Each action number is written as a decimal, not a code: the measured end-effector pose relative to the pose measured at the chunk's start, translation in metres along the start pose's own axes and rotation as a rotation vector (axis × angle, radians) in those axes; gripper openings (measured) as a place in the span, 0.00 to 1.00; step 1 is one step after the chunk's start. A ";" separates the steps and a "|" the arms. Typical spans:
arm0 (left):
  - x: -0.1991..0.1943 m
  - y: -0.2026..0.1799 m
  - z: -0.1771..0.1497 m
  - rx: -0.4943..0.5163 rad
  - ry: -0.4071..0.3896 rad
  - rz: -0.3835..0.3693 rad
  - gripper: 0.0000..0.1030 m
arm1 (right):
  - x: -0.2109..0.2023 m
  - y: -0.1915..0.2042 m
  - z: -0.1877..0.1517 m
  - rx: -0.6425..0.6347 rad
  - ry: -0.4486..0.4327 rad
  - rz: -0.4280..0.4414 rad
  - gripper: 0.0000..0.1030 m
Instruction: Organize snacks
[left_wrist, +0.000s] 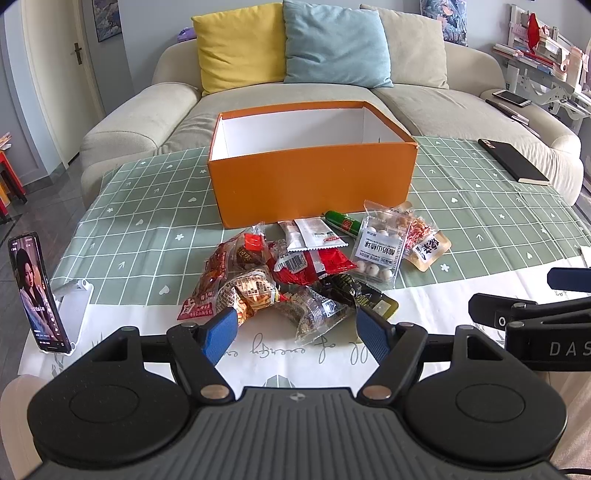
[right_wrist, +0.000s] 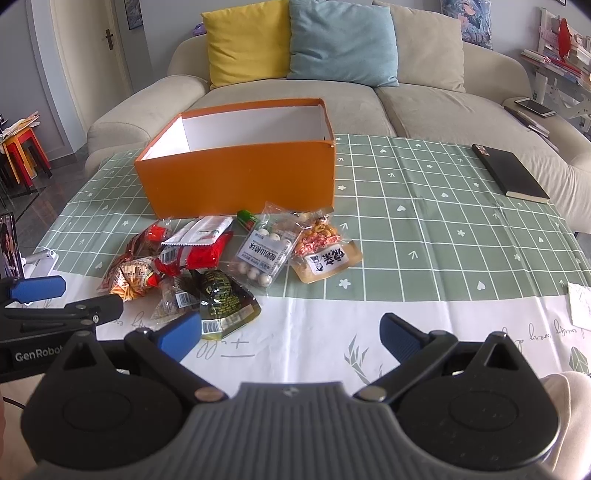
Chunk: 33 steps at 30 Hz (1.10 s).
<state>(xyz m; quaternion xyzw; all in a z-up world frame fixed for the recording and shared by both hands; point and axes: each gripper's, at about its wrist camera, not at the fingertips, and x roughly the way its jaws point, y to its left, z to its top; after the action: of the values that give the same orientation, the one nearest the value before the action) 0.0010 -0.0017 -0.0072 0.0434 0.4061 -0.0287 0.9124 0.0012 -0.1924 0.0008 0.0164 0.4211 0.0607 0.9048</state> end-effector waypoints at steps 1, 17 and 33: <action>0.000 0.000 0.000 0.000 0.000 0.000 0.83 | 0.000 0.000 0.000 0.000 0.001 0.000 0.97; 0.017 0.010 -0.001 -0.009 0.021 -0.066 0.76 | 0.017 -0.004 0.004 -0.006 -0.006 0.054 0.96; 0.052 0.033 0.003 -0.033 0.029 -0.144 0.63 | 0.071 0.000 0.009 0.000 0.035 0.173 0.63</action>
<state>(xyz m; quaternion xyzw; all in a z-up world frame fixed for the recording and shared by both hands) 0.0412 0.0300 -0.0417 -0.0006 0.4218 -0.0869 0.9025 0.0534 -0.1835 -0.0480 0.0515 0.4339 0.1392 0.8887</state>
